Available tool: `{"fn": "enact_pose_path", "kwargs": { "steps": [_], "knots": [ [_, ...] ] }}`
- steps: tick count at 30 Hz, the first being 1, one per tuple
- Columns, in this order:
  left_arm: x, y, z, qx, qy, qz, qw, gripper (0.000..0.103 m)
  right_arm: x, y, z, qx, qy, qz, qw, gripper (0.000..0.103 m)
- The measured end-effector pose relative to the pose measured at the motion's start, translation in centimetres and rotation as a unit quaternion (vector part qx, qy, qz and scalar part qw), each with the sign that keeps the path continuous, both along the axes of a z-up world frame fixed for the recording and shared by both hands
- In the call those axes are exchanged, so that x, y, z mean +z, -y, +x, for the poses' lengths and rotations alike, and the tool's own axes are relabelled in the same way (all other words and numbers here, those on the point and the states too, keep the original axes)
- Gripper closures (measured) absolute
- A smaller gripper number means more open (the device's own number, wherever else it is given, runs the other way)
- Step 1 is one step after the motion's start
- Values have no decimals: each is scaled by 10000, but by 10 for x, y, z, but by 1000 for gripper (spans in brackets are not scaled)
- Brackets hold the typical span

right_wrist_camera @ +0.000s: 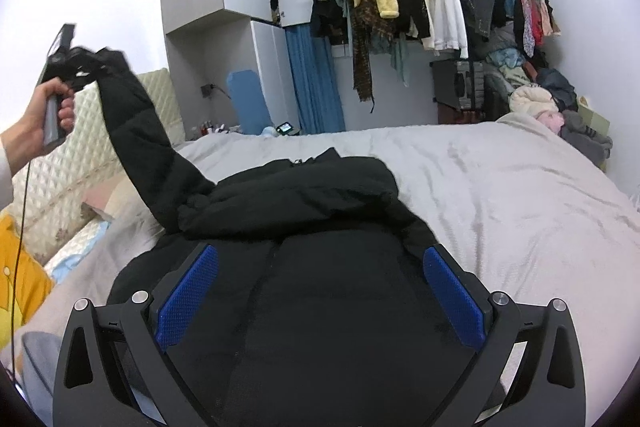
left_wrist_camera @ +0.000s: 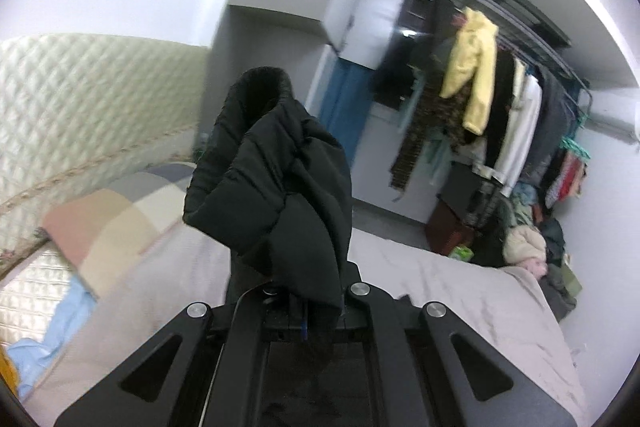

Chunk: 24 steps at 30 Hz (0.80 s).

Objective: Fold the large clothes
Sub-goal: 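Lift the gripped sleeve up with the left gripper, then fold the sleeve across the jacket body toward the right gripper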

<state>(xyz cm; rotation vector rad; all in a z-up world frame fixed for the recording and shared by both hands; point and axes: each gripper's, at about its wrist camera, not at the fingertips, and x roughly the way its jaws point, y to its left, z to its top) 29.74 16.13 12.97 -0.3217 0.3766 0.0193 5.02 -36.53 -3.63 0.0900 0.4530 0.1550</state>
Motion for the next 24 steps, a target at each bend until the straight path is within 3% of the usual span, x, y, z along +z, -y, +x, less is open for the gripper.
{"fn": "enact_pose_path", "kwargs": {
  "steps": [9,14,24],
  "knots": [
    [-24,151,18,-604,-225,309,9974,97,4,27,0,-39,144,178,9997,0],
    [-47,224,25,-830,-318,466,9950,97,-3,42,7,-47,-13,234,9997,0],
    [-119,317,43,-1007,-555,731,9907,97,-17,64,10,48,-191,400,9990,0]
  ]
}}
